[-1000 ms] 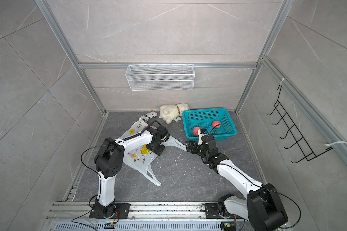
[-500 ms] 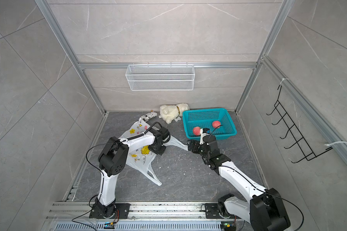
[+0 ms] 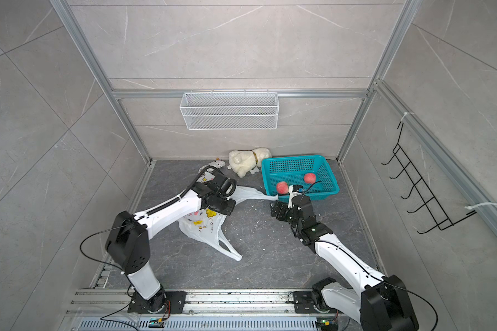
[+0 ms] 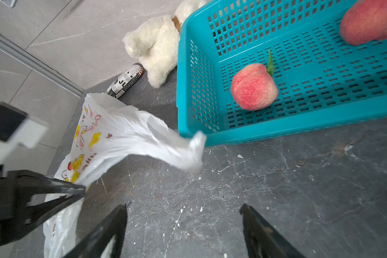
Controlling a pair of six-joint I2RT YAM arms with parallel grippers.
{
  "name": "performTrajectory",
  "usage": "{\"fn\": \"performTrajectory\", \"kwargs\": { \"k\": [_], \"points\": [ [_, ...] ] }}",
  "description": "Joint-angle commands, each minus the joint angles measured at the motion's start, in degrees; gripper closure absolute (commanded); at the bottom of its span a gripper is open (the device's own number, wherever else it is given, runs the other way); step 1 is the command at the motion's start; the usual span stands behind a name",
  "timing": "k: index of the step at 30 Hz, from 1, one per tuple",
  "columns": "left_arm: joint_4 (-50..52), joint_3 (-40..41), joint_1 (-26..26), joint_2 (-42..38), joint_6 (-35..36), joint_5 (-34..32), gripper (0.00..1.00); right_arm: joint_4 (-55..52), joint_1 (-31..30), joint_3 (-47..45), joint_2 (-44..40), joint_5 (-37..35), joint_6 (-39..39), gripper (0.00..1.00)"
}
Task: Place the peach into a plastic bag & tie a knot
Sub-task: Pick up the plastic bag at the center of the board.
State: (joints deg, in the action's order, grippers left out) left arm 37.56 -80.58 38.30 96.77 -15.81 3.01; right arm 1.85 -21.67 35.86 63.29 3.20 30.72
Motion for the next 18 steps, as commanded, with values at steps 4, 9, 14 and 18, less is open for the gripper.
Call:
{"fn": "performTrajectory", "kwargs": {
  "k": [4, 9, 14, 18],
  "points": [
    [-9.55, 1.42, -6.90, -10.43, -15.13, 16.55, 1.00, -10.93, 0.94, 3.72, -5.92, -5.17, 5.61, 0.19],
    [-17.10, 3.39, -10.70, -12.38, -23.89, 26.80, 1.00, -14.98, 6.82, 4.17, -14.28, -3.04, 10.41, 0.20],
    [-32.34, 9.10, -10.79, -12.31, -35.52, 35.12, 1.00, -14.63, 7.66, 13.25, -4.08, 23.83, 8.79, 0.23],
    [-40.62, 12.58, -9.88, -12.30, -40.61, 36.69, 1.00, -1.65, 4.80, 14.54, 3.20, 37.14, 18.78, 0.27]
  ]
}}
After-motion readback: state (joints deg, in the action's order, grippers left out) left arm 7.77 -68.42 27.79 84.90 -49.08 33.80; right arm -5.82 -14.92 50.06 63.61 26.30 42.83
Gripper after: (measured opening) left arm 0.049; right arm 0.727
